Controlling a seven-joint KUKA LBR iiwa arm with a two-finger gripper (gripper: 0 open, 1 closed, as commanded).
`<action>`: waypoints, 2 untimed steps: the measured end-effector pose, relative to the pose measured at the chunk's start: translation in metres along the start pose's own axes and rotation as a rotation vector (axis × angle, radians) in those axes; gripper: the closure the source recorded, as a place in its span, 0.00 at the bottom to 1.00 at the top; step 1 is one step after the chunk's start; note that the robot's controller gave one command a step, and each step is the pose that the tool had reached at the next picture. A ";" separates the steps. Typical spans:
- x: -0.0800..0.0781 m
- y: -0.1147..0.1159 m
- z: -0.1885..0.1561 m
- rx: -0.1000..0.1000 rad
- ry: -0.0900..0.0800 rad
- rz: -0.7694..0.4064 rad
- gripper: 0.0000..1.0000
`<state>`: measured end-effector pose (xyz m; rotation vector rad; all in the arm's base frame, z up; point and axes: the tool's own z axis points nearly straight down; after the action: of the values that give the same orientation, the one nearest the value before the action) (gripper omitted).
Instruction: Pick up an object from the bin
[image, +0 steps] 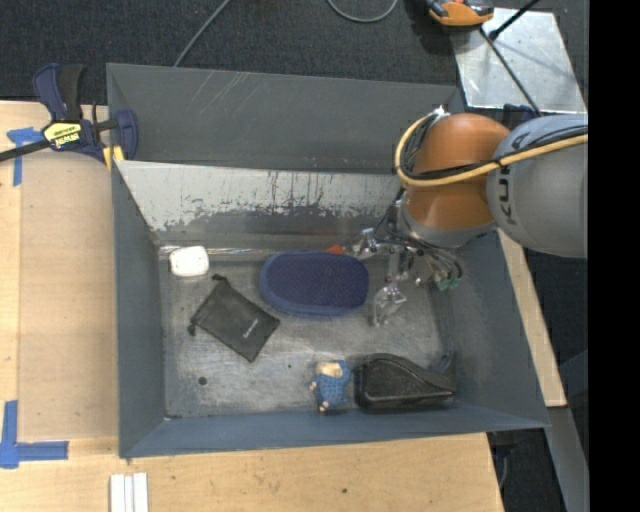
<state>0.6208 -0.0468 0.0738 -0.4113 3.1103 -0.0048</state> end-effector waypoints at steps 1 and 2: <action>-0.005 0.000 -0.005 0.003 -0.022 0.002 1.00; -0.009 0.036 -0.078 -0.002 -0.007 0.030 1.00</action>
Offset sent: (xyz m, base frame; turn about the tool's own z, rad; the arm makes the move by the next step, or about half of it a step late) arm 0.0000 0.0000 0.0000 0.0000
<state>0.6193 -0.0093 0.1520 -0.3639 3.1090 0.0000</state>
